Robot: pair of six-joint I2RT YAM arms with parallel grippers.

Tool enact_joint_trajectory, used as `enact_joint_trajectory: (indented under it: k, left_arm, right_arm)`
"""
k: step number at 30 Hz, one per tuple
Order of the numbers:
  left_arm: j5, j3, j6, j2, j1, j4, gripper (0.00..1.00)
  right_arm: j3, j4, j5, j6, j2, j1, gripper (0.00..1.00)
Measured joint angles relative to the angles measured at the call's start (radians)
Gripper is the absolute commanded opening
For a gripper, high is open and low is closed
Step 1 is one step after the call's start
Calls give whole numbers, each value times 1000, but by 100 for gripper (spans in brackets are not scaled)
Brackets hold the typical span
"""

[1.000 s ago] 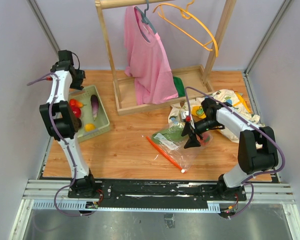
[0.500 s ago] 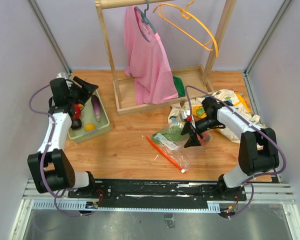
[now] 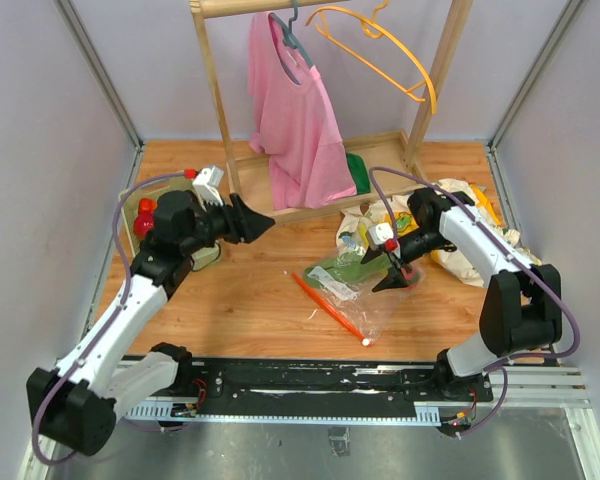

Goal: Open the zip-top bag and remove the fake food
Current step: Open the zipper of the food storage bag at the center of the board.

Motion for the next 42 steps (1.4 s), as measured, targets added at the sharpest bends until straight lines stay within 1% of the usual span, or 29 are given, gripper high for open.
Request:
enact_joint_trajectory:
  k: [2,4,6,9,10,13,15,17,18,20,22,25,27,29,34,38,42]
  left_arm:
    - [-34,-39,32,-65,-49,2,64]
    - [-81,-106,51,-154,-64,2,65]
    - [-130,-160,65,-234,-67,0,75]
    - [-213,-235,82,-381,-67,3,96]
    - [-231,-249,87,-417,-68,7,99]
    - [-275,-320,60,-560,-68,50,99]
    - [-280,-365,32,-630,-68,88,98]
    - [-267,-411,-13,-666,-68,129,93]
    - [-253,-431,-37,-669,-68,144,87]
    - [-226,-470,-87,-657,-68,167,77]
    - [-187,-507,-143,-622,-68,189,70]
    - [-139,-533,-193,-539,-75,212,65]
    - [-133,-539,-204,-477,-112,224,62]
    - [-136,-544,-208,-421,-170,232,57]
    - [-177,-557,-204,-306,-327,301,52]
    - [-225,-569,-202,-174,-448,378,52]
    - [-259,-571,-202,-37,-533,450,52]
  right_arm:
    - [0,-16,1,-39,-11,0,71]
    - [0,-27,4,-68,-20,0,71]
    - [0,-33,11,-94,-27,0,71]
    - [0,-37,38,-136,-36,0,71]
    - [0,-38,48,-146,-37,0,71]
    - [0,-37,84,-172,-40,0,72]
    - [0,-37,106,-188,-41,0,72]
    - [0,-37,129,-205,-42,1,72]
    - [0,-37,144,-217,-42,5,72]
    - [-3,-37,177,-234,-42,13,71]
    - [-14,-35,209,-250,-44,29,71]
    - [-47,-29,254,-266,-48,61,71]
    - [-63,-22,274,-269,-48,73,67]
    - [-70,-11,304,-268,-48,81,64]
    - [-69,15,368,-241,-48,62,63]
    - [-61,8,403,-247,-48,-36,62]
    - [-32,-7,443,-282,-47,-151,62]
